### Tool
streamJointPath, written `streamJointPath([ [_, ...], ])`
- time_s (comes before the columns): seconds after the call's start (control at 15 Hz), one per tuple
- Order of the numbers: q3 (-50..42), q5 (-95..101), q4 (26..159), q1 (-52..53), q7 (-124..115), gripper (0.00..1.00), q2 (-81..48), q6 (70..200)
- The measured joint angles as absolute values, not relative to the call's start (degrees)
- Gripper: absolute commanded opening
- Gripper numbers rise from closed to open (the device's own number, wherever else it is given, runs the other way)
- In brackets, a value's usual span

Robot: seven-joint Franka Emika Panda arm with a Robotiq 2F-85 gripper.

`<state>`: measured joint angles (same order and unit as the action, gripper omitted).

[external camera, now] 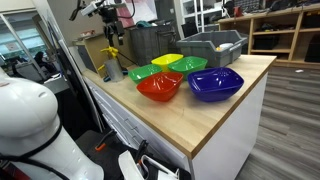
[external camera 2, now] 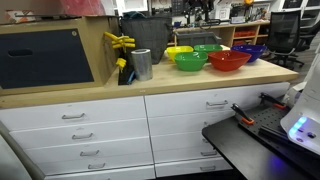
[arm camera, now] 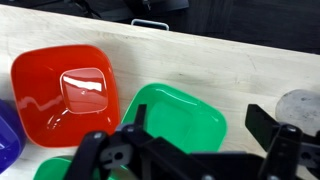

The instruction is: Remove the red bowl from the green bowl then move the green bowl at the front to the right and push the red bowl to the left.

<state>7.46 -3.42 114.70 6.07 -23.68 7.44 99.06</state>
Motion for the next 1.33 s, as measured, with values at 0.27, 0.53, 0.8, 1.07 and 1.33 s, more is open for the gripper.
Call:
streamJointPath([
  [0.27,8.86,-3.42,111.96,7.05,-22.63,1.0,7.38,97.89],
  [0.53,10.24,-3.41,109.9,8.15,-22.5,1.0,6.88,96.5],
  [0.8,11.75,-3.28,108.68,9.06,-22.51,1.0,6.48,95.53],
  [1.07,12.79,-3.2,108.06,9.84,-22.83,1.0,6.77,94.69],
  [1.33,12.88,-3.21,107.68,9.95,-22.85,1.0,7.29,93.85],
])
